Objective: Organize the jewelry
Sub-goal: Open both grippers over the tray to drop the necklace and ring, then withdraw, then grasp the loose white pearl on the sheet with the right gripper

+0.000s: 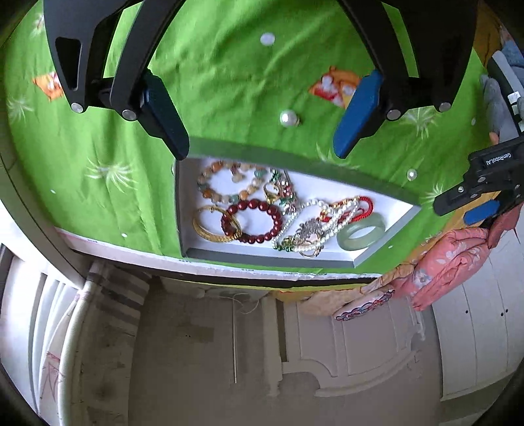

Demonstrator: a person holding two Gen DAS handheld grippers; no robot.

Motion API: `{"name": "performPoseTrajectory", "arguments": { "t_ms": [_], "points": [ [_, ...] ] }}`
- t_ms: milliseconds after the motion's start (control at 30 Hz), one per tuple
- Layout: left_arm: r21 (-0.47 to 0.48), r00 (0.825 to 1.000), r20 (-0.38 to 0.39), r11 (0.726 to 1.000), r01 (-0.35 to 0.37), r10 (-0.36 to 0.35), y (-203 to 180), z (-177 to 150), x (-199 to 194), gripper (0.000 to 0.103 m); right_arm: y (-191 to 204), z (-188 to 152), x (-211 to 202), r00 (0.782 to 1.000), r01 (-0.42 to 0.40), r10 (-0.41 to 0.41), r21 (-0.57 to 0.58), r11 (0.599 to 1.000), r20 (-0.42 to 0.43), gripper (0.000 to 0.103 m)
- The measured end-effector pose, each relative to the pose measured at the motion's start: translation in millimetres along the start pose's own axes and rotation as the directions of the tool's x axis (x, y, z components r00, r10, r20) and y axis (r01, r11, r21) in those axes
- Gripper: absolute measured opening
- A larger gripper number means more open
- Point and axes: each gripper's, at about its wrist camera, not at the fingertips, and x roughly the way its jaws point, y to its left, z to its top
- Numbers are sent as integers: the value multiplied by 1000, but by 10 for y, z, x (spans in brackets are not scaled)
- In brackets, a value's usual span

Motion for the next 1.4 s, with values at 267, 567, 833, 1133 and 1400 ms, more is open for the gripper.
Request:
{"name": "performPoseTrajectory", "arguments": {
  "t_ms": [267,567,833,1133,1400],
  "points": [
    [-97,999,-50,995,-15,10,429,-207,45,100,48,-156,-36,999,27,-27,8,1000,-29,86],
    [-168,991,-102,983,72,-90,585,-302,182,100,63,-219,-1,998,-28,29,26,999,-49,86],
    [-216,983,-132,972,95,-125,644,-324,243,100,165,-301,-19,989,-125,121,-43,991,-83,68],
    [-215,981,-120,969,124,-152,614,-321,231,100,312,-170,205,990,-75,60,-108,991,-131,43],
    [-214,979,-118,967,137,-165,603,-331,222,100,293,-132,400,982,-78,56,-114,990,-183,25]
  ]
}}
